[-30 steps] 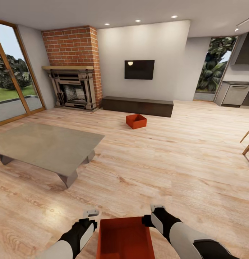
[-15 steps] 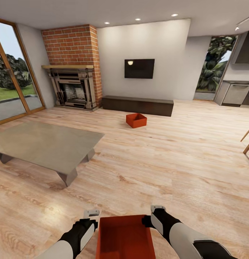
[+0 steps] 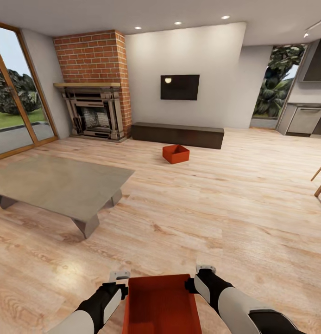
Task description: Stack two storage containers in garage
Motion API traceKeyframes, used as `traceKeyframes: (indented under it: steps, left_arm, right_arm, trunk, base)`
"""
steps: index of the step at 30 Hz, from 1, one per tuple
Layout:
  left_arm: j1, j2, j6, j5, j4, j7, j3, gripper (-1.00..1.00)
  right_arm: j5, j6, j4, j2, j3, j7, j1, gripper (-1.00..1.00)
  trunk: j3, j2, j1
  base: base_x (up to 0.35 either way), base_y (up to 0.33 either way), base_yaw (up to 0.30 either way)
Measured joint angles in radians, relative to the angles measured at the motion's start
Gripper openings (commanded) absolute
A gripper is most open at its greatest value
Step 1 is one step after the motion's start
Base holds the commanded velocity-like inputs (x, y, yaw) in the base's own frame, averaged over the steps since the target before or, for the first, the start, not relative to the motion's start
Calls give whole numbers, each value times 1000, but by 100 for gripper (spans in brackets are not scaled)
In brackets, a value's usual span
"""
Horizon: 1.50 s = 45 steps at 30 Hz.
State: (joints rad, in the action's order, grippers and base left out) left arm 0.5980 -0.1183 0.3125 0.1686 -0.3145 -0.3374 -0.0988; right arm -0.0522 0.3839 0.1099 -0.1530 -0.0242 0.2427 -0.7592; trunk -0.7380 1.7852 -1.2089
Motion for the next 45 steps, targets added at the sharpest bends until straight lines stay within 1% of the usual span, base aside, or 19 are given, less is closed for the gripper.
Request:
traceKeyframes:
  steps: [3, 45]
  left_arm:
    - [0, 1, 0, 0, 1, 7, 0, 100]
    - [0, 4, -3, 0, -1, 7, 0, 100]
  right_arm:
    - [0, 0, 0, 0, 0, 1, 0, 100]
    - [2, -2, -2, -3, 0, 0, 0, 100]
  trunk:
    - [-9, 21, -11]
    - [-141, 315, -173]
  base:
    - [0, 0, 0]
    - [0, 0, 0]
